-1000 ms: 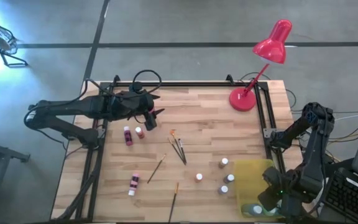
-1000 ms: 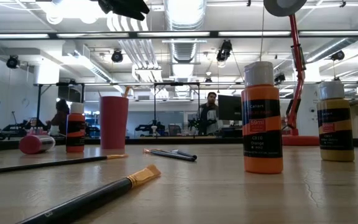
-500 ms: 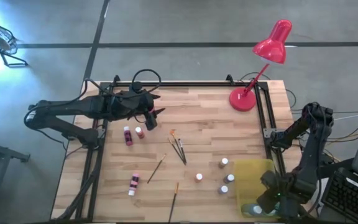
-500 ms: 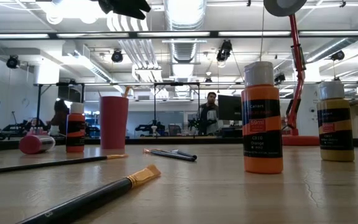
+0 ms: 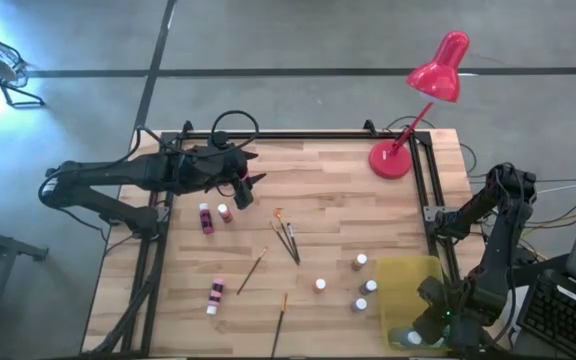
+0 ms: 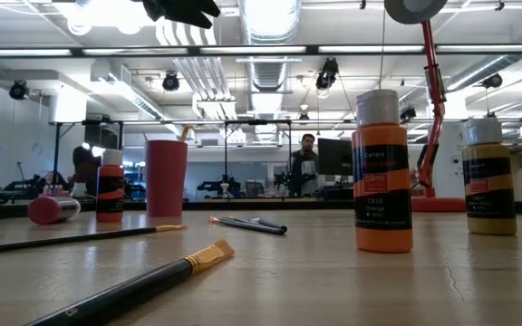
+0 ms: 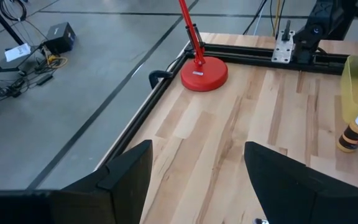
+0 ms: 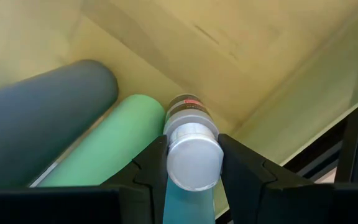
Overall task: Pick & Place Paint Supplies
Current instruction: Put the black paint bottle into the yellow bin
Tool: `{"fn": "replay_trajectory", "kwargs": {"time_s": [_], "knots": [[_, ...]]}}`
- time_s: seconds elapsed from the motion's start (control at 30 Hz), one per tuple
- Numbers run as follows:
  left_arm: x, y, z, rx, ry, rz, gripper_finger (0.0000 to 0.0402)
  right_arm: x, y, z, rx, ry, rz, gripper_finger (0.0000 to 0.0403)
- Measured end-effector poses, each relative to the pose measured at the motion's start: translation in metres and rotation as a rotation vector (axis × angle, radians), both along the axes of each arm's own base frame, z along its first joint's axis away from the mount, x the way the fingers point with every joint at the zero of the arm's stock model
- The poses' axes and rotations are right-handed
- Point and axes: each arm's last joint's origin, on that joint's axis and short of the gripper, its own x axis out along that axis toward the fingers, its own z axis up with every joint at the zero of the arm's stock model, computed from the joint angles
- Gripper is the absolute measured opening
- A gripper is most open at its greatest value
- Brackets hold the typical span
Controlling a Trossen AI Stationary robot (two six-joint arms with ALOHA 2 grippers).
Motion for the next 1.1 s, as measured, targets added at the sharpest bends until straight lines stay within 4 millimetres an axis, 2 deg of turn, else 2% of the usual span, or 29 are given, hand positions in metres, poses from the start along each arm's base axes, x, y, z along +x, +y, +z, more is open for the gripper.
{"fn": "replay_trajectory", "kwargs": {"time_s": [0.13,0.3,0.43,0.57,0.87,1.1], "knots": [[0.000,0.000,0.000,-0.002,-0.001,0.001,0.0259,0.000,0.001,0.002,0.004,0.001,0.000,0.0115],[0.000,0.000,0.000,-0.002,-0.001,0.001,0.0259,0.001,0.002,0.001,0.010,-0.003,-0.004,0.0178],[0.000,0.000,0.000,-0.002,-0.001,0.001,0.0259,0.001,0.002,0.001,0.009,-0.004,-0.004,0.0197],[0.000,0.000,0.000,-0.001,0.000,0.001,0.0259,0.001,0.002,0.001,0.006,-0.002,-0.004,0.0190],[0.000,0.000,0.000,-0.001,0.000,0.001,0.0259,0.000,0.002,0.002,0.012,0.009,-0.001,0.0146],[0.000,0.000,0.000,-0.001,0.000,0.001,0.0259,0.001,0.006,0.018,0.024,0.007,0.028,0.0127]]}}
